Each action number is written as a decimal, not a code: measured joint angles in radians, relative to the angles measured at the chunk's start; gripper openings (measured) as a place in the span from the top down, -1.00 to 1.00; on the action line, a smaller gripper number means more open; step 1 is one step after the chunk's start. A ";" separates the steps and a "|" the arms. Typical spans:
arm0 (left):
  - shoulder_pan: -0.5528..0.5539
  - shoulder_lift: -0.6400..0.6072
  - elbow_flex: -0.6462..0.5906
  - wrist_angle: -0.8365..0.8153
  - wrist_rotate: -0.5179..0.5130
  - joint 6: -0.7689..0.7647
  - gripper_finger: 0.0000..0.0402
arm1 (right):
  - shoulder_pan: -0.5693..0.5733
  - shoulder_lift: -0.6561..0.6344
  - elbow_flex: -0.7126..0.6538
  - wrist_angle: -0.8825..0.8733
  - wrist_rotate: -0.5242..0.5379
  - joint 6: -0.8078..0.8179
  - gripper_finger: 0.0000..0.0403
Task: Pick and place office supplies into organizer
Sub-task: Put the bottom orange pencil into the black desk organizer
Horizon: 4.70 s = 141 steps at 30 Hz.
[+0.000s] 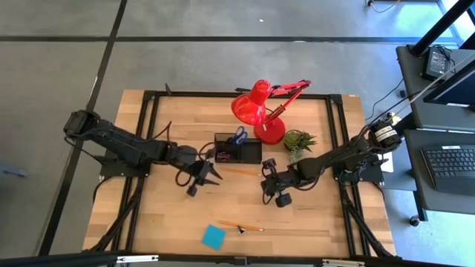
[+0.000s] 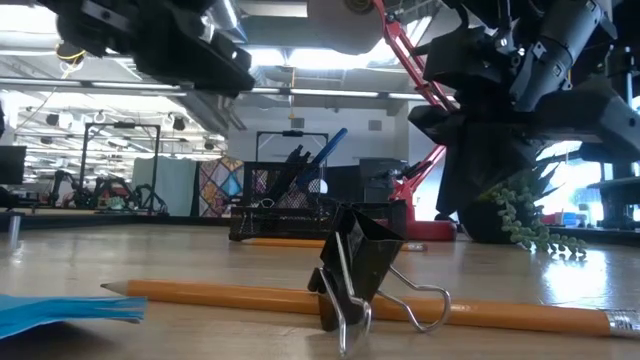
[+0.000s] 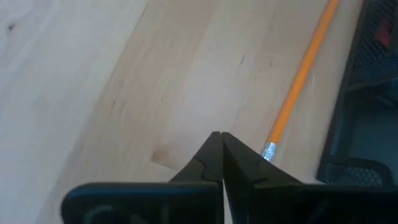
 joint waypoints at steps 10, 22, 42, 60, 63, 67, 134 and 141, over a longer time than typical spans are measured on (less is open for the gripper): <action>-0.107 0.075 0.074 -0.022 -0.126 -0.063 0.15 | -0.001 -0.002 0.002 0.018 -0.001 0.026 0.97; -0.201 0.287 0.362 -0.422 -0.197 -0.155 0.15 | -0.001 -0.002 0.002 0.071 -0.002 0.230 0.90; -0.376 0.634 0.698 -0.668 -0.171 -0.380 0.15 | 0.000 -0.003 0.002 0.116 -0.002 0.364 0.90; -0.365 0.737 0.711 -0.690 -0.229 -0.509 0.19 | 0.000 -0.003 0.003 0.152 -0.002 0.367 0.89; -0.364 0.739 0.712 -0.691 -0.228 -0.527 0.28 | 0.000 -0.003 0.003 0.154 -0.002 0.381 0.89; -0.364 0.740 0.712 -0.692 -0.231 -0.544 0.45 | 0.005 -0.003 0.003 0.163 -0.002 0.420 0.89; -0.122 0.741 0.689 -0.706 -0.156 -0.561 0.98 | 0.395 -0.004 -0.344 0.673 0.559 0.573 0.00; -0.122 0.741 0.689 -0.706 -0.155 -0.561 0.98 | 0.395 -0.003 -0.344 0.670 0.558 0.569 -0.07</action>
